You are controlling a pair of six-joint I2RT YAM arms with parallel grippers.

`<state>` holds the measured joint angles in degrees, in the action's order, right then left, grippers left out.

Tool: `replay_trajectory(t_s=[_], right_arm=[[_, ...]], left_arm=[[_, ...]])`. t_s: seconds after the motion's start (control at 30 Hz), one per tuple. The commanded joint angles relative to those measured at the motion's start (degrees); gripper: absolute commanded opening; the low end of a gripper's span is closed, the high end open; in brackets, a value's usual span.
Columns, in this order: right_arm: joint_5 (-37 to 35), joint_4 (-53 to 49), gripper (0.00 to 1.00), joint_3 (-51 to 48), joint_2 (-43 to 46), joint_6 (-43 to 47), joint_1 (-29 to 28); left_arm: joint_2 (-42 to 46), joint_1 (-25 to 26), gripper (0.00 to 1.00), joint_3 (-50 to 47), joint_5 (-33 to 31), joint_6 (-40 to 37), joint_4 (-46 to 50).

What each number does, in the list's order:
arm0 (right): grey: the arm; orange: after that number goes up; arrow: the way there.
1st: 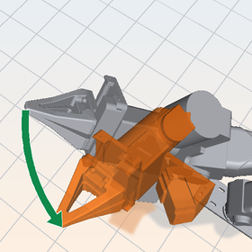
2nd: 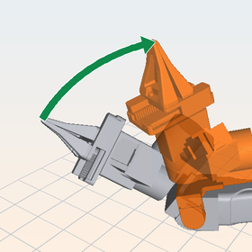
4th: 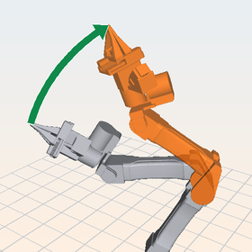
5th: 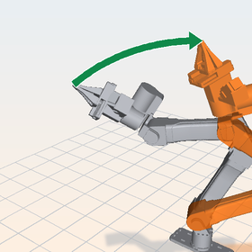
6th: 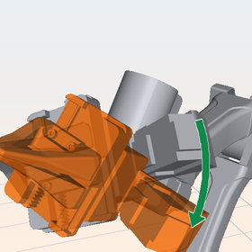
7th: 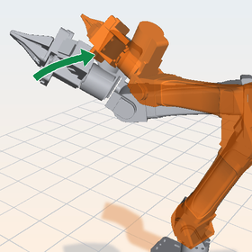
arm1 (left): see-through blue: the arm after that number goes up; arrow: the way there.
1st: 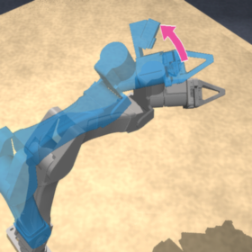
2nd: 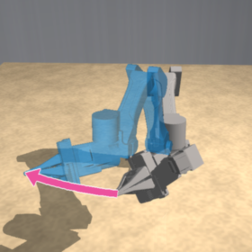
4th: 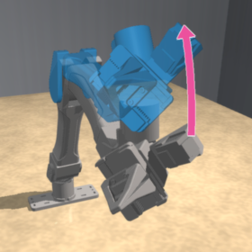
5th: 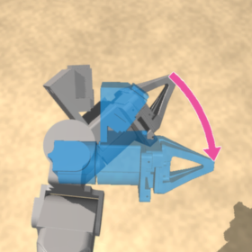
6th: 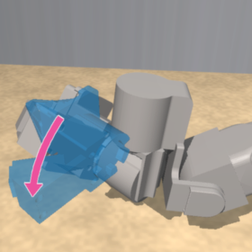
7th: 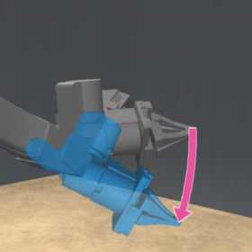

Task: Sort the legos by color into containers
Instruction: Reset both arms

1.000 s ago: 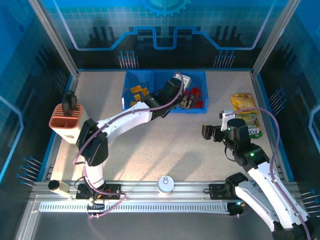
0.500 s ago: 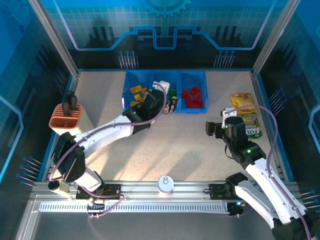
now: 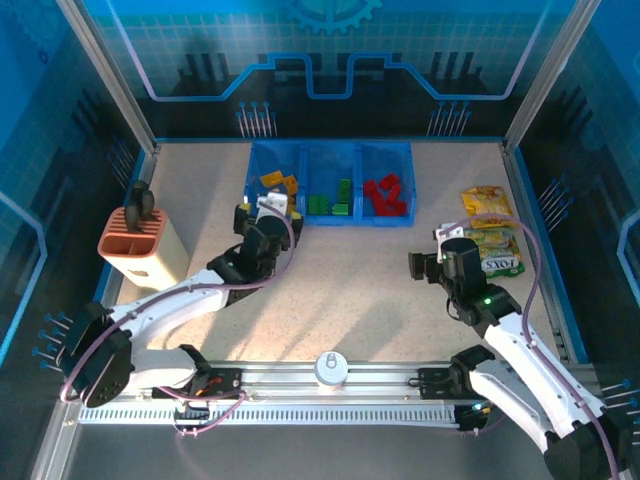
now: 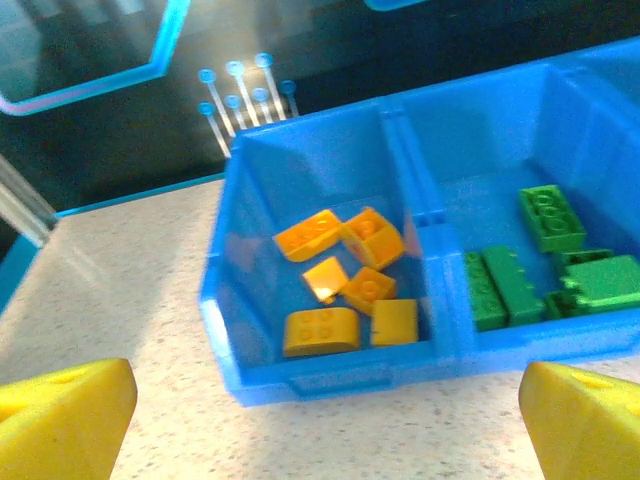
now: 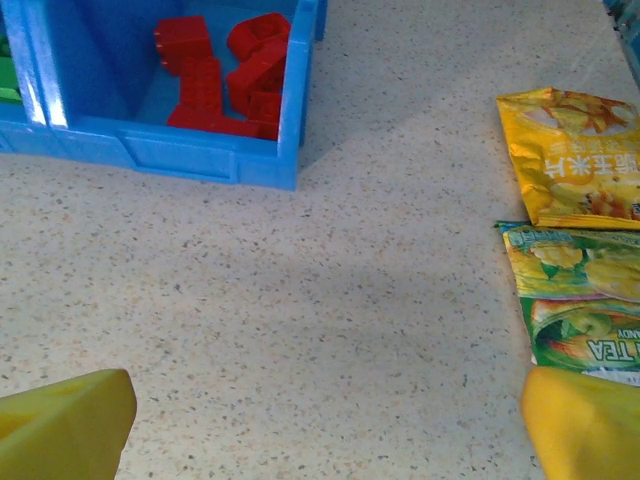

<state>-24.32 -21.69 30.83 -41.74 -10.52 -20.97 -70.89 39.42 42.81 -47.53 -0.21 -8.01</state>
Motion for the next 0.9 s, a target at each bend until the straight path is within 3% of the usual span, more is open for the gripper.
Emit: replay_trajectory(t_s=[0.0,0.47,0.87], right_arm=[[-3.13,2.39,1.00,-2.38,2.53,1.60,-0.64],[-9.07,6.56,1.00,-9.19,4.56,1.32,-0.66],[-7.58,15.07,1.00,-15.91,5.14,2.71,-0.57]], left_arm=[[3.24,-1.07,0.99,-3.50,-5.61,-1.13,0.24],[14.13,-3.52,0.99,-19.63,-10.17,-2.06,-5.79],[13.32,-7.38,0.99,-27.11,-10.66,0.37,-9.87]])
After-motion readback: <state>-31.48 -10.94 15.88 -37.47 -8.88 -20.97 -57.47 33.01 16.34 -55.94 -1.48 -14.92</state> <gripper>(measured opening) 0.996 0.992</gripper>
